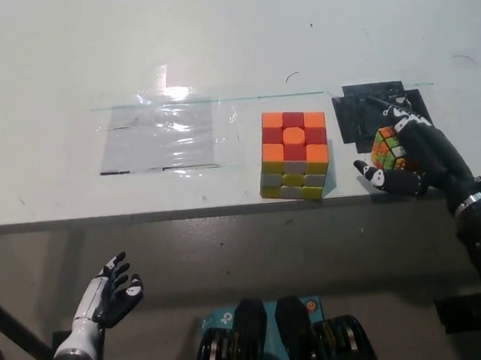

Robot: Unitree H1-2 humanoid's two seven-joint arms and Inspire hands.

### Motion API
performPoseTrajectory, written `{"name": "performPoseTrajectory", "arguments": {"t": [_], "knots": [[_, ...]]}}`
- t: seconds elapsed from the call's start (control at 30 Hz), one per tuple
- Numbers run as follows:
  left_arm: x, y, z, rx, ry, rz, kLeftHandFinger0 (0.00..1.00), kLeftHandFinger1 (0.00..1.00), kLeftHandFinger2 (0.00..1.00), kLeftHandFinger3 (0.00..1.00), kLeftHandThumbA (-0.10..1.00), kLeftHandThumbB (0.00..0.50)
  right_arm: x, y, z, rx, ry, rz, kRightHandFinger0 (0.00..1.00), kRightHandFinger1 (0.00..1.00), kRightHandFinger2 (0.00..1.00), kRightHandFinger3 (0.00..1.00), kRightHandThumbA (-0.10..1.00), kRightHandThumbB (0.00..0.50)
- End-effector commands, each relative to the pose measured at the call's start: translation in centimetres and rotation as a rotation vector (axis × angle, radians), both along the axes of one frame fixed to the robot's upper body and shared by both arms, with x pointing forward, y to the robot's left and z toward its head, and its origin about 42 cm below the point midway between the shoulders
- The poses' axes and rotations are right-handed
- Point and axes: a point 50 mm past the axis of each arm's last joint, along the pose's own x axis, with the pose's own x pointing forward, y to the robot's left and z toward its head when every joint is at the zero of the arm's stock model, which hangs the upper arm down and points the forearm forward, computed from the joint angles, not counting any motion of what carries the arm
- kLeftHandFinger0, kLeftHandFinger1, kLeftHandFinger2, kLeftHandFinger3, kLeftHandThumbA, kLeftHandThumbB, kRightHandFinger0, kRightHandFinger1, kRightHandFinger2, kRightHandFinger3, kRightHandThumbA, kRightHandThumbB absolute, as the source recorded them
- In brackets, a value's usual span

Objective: The robot uses its right hand to pick up the small cube kept on the middle on the desk and place it on the bigger cube kept next to it

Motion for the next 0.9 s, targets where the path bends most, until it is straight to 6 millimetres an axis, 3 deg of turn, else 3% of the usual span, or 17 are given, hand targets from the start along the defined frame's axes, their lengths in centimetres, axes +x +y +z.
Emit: {"name": "performPoseTrajectory", "arguments": {"t": [0.0,0.07,0.2,0.47,0.5,0.63,0.87], "knots": [[1.4,0.7,2.1,0.011,-0.074,0.015,1.0,1.0,1.0,1.0,0.33,0.21,1.1,-0.3,1.5,-0.008,-0.051,0.01,1.0,1.0,1.0,1.0,0.68,0.313],[1.5,0.7,2.1,0.011,-0.078,0.015,1.0,1.0,1.0,1.0,0.34,0.209,1.4,-0.8,1.5,-0.074,-0.032,0.01,1.0,1.0,1.0,1.0,0.7,0.289],[1.5,0.6,2.2,0.018,-0.081,0.01,1.0,1.0,1.0,1.0,0.33,0.189,2.1,-1.7,0.9,-0.273,0.107,0.002,1.0,1.0,1.0,1.0,0.75,0.321],[1.8,0.6,2.5,0.02,-0.094,0.007,1.0,1.0,1.0,1.0,0.34,0.197,2.9,-2.1,0.3,-0.37,0.1,-0.028,1.0,1.0,1.0,1.0,0.72,0.321],[1.8,0.6,2.5,0.004,-0.093,0.008,1.0,1.0,1.0,1.0,0.34,0.204,3.4,-2.3,-0.2,-0.372,0.073,-0.048,1.0,1.0,1.0,1.0,0.63,0.298],[1.8,0.7,2.7,0.028,-0.096,-0.001,1.0,1.0,1.0,1.0,0.34,0.187,4.5,-3.3,-1.2,-0.416,0.064,-0.096,1.0,1.0,1.0,1.0,0.55,0.266],[2.1,0.7,2.9,0.021,-0.103,0.003,1.0,1.0,1.0,1.0,0.36,0.204,5.4,-3.5,-1.7,-0.451,0.07,-0.116,1.0,1.0,1.0,1.0,0.51,0.28]]}}
